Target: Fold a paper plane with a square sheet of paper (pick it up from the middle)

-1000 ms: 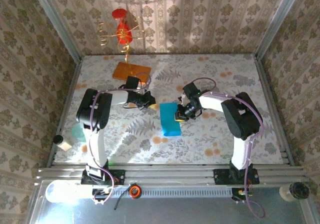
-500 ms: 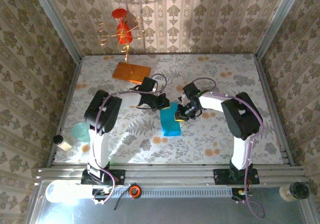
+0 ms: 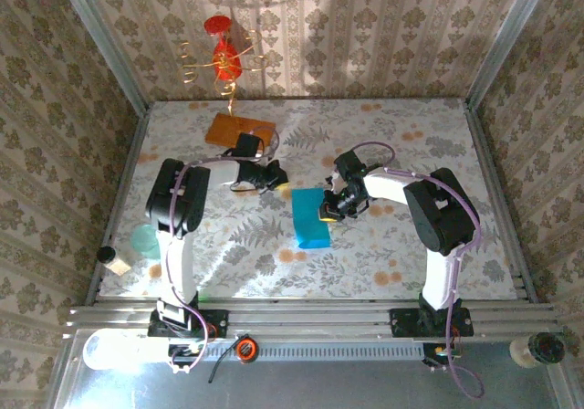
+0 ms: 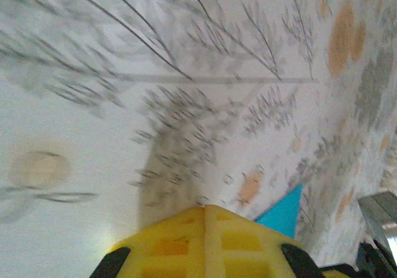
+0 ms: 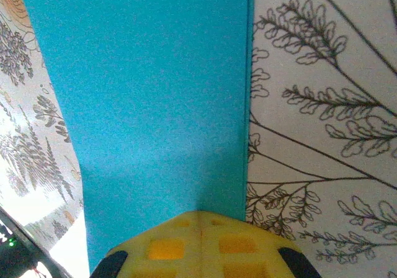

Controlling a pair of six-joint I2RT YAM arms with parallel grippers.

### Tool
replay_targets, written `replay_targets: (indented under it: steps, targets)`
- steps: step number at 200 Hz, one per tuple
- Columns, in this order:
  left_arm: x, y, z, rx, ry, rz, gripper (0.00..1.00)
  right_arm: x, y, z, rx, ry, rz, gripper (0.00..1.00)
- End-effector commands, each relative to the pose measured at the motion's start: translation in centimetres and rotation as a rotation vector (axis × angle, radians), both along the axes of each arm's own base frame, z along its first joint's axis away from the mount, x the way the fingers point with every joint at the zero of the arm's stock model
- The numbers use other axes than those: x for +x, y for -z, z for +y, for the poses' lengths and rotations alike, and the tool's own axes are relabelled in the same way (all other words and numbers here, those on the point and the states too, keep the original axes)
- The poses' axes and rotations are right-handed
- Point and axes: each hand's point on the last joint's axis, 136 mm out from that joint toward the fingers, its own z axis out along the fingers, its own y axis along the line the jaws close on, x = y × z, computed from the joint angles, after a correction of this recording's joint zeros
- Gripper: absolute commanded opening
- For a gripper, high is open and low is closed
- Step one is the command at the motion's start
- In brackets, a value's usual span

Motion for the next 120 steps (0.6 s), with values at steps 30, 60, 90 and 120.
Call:
replay_targets:
  steps: [30,60,90,120]
  targets:
    - [-1.5,-3.9,-0.3,0.025,-0.017,-0.071,0.0,-6.0,9.9,-8.3,-0.438,0.094,0.227,0.0]
    - [-7.0,-4.2,-4.5,0.003,0.004,-0.029,0.0,-6.2,10.1,-8.3,-0.438,0.102,0.228,0.0]
    - [-11.4,-2.5,-7.1,-0.01,0.019,0.046,0.0,-6.3,10.3,-8.4,-0.44,0.104,0.231,0.0]
    - [-13.4,-1.0,-7.7,-0.013,0.031,0.097,0.0,-6.3,10.3,-8.5,-0.441,0.101,0.229,0.0]
